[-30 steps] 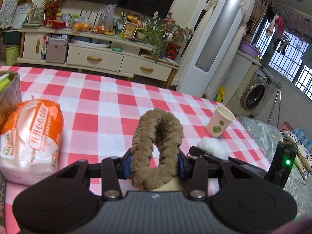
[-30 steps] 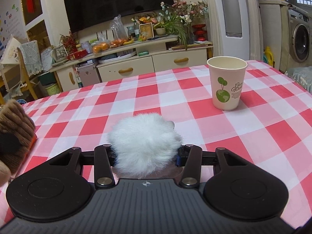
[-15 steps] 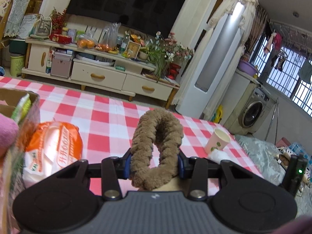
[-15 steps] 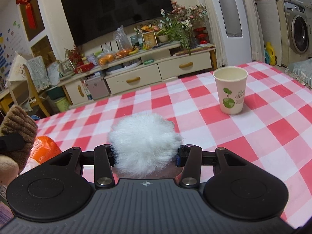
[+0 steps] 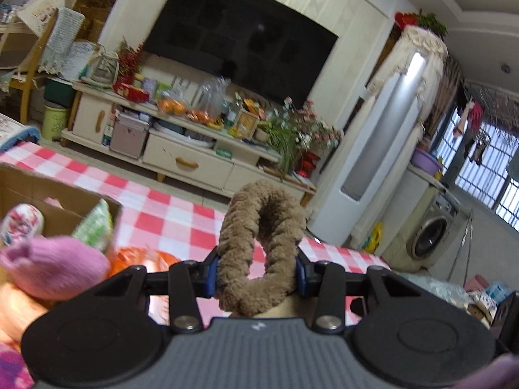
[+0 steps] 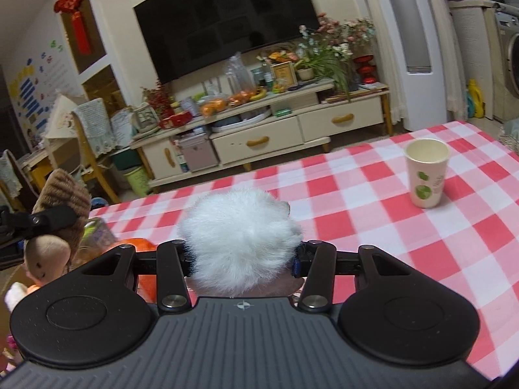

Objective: Organize soft objects
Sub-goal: 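Carry the pompom toy and brown ring over to the cardboard box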

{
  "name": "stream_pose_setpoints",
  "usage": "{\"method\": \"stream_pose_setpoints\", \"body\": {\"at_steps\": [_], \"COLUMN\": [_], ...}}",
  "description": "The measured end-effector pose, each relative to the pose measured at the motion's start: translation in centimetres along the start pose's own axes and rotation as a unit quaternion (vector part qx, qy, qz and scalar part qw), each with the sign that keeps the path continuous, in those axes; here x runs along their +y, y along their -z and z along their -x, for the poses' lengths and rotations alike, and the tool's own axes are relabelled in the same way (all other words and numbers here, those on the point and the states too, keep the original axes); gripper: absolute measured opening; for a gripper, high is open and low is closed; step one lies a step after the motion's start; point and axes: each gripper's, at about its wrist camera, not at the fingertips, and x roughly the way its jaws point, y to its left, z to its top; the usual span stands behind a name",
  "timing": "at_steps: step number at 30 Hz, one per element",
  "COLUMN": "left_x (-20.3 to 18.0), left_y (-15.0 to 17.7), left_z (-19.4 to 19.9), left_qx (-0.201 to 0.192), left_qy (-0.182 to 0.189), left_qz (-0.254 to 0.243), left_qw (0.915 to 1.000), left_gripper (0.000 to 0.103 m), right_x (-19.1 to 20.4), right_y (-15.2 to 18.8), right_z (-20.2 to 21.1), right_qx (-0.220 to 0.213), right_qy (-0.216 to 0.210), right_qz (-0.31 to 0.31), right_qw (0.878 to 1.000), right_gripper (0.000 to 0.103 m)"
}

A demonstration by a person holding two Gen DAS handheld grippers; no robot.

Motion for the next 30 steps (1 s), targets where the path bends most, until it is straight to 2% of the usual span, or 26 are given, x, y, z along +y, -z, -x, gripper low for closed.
{"method": "stream_pose_setpoints", "body": {"at_steps": [9, 19, 25, 30], "left_x": [3.0, 7.4, 10.0, 11.9], "left_y": [-1.5, -3.2, -3.9, -4.0], "left_z": [2.7, 4.5, 4.6, 4.3], "left_qx": [-0.050, -0.087, -0.086, -0.067], "left_qy": [-0.036, -0.096, -0.133, -0.163], "left_qz": [0.029, 0.066, 0.083, 0.094], "left_qw": [0.9977, 0.9894, 0.9838, 0.9798], "left_gripper": [0.043, 0.043, 0.043, 0.043], "right_x": [6.4, 14.2, 17.8, 20.5], "right_y": [-1.5, -4.0, -5.1, -5.5], "right_z": [-0.6, -3.1, -5.9, -7.8], "right_qx": [0.006, 0.006, 0.007, 0.009], "right_qy": [-0.058, -0.141, -0.190, -0.209], "right_qz": [0.031, 0.053, 0.063, 0.079], "right_qw": [0.998, 0.989, 0.980, 0.975], "right_gripper": [0.057, 0.057, 0.057, 0.058]}}
